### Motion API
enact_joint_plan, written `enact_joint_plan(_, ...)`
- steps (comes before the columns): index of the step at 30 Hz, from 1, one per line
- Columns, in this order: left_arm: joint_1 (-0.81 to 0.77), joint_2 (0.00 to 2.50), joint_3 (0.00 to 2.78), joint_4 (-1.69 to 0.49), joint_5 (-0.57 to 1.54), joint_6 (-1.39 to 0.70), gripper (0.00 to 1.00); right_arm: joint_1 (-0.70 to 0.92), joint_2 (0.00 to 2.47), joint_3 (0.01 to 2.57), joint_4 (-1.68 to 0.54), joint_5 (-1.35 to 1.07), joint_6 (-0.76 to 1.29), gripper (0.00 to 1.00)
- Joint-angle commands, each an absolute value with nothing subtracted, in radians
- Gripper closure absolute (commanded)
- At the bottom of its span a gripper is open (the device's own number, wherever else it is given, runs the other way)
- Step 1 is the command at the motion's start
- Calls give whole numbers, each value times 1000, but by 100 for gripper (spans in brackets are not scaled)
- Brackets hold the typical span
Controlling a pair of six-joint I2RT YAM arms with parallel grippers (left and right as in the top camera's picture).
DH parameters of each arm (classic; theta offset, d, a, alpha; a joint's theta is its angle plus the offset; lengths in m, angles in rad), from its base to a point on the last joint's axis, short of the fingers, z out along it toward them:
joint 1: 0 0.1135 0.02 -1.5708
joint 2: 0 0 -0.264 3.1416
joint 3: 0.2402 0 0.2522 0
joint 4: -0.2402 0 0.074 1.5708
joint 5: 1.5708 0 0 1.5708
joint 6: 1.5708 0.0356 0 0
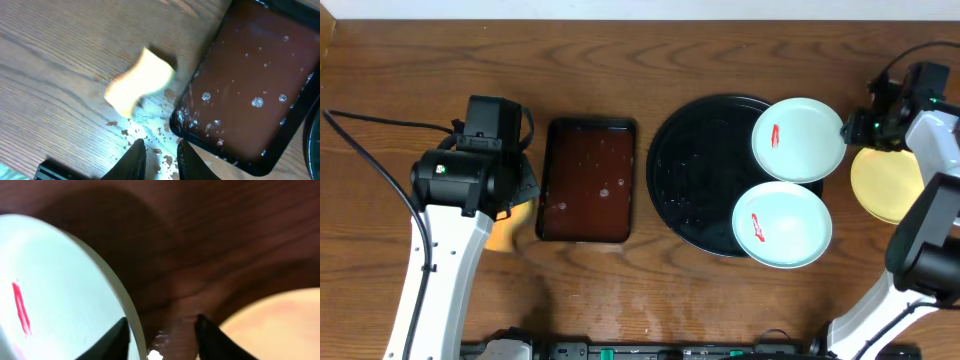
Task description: Clean dirty plates on tray and stack at the side
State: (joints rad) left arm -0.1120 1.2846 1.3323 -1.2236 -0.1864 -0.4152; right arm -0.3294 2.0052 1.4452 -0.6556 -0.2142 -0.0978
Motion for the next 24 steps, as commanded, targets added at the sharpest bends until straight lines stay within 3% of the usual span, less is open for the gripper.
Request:
enact_joint_plan(1, -107, 1291, 1327, -1225, -195, -417, 77, -320, 2032, 1443, -654, -260, -110, 67)
enact_joint_plan(4, -107, 1302, 1327, -1225, -194, -417, 77, -319, 2038, 1443, -654, -262, -102, 86)
enact_joint_plan(9, -107, 1326, 1327, -1224, -196, -417, 75, -317, 2020, 1446, -654, -280, -49, 99)
enact_joint_plan(24, -52, 1338, 1327, -1195, -282, -467, 52, -178, 1903, 1444, -757, -416, 7, 99)
